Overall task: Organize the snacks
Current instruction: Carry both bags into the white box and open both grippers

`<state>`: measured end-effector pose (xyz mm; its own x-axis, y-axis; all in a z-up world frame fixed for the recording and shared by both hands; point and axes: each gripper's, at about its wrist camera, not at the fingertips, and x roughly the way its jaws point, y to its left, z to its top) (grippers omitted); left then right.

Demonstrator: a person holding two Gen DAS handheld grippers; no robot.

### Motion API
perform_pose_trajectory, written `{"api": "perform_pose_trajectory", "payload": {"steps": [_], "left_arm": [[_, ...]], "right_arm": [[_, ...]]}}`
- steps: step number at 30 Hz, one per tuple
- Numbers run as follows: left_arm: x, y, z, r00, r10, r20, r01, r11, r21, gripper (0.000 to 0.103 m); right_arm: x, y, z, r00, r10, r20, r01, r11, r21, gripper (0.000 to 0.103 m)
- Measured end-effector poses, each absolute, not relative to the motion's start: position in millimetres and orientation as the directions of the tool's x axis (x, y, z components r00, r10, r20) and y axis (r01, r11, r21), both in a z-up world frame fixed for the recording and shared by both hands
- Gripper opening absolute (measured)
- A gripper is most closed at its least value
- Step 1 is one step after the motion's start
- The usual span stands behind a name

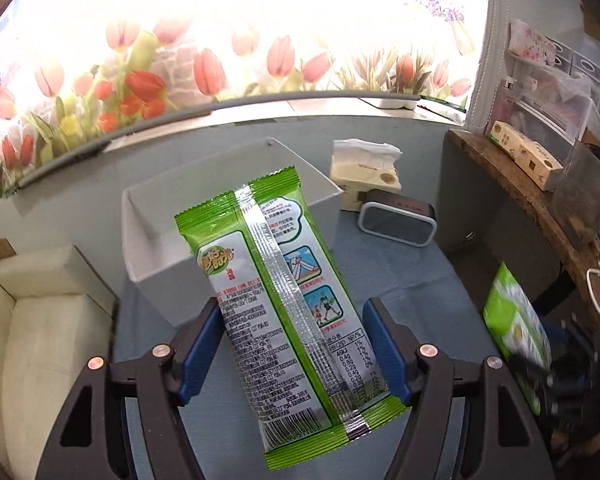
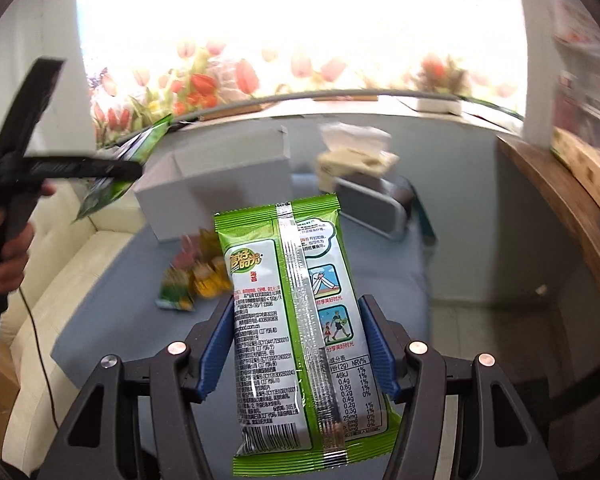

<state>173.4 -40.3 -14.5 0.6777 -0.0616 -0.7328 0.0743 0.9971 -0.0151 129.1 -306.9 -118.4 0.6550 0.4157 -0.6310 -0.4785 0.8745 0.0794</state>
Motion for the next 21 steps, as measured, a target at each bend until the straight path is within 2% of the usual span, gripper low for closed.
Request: {"api": "perform_pose_trajectory", "payload": {"steps": [3, 10, 15, 18, 21], "left_arm": [[165, -13, -5, 0.682, -0.076, -0.727, 0.087, 0.996, -0.022, 0.075], [166, 39, -28, 0.701, -0.08, -0.709, 0.08, 0.996, -0.034, 0.076], [206, 67, -41, 0.713, -0.071, -0.697, 0.071, 0.997, -0.029, 0.076], [238, 84, -48, 0.701, -0.108, -0.705, 0.077, 0.994, -0.075, 0.076], [272, 89, -54, 0.69, -0.115, -0.715, 0.106, 0.993, -0.058, 0.076]], "right_arm": [[150, -275, -109, 0.647, 0.445, -0.62, -0.509, 0.857, 0.083, 0.066], [201, -204, -90, 0.623, 0.481, -0.616, -0.559, 0.825, 0.079, 0.066], [246, -164, -77, 0.643, 0.445, -0.623, -0.552, 0.834, 0.025, 0.066], [286, -144, -71, 0.626, 0.456, -0.633, -0.558, 0.828, 0.045, 0.066], [320, -120, -71, 0.61, 0.443, -0.657, -0.572, 0.82, 0.022, 0.066]]}}
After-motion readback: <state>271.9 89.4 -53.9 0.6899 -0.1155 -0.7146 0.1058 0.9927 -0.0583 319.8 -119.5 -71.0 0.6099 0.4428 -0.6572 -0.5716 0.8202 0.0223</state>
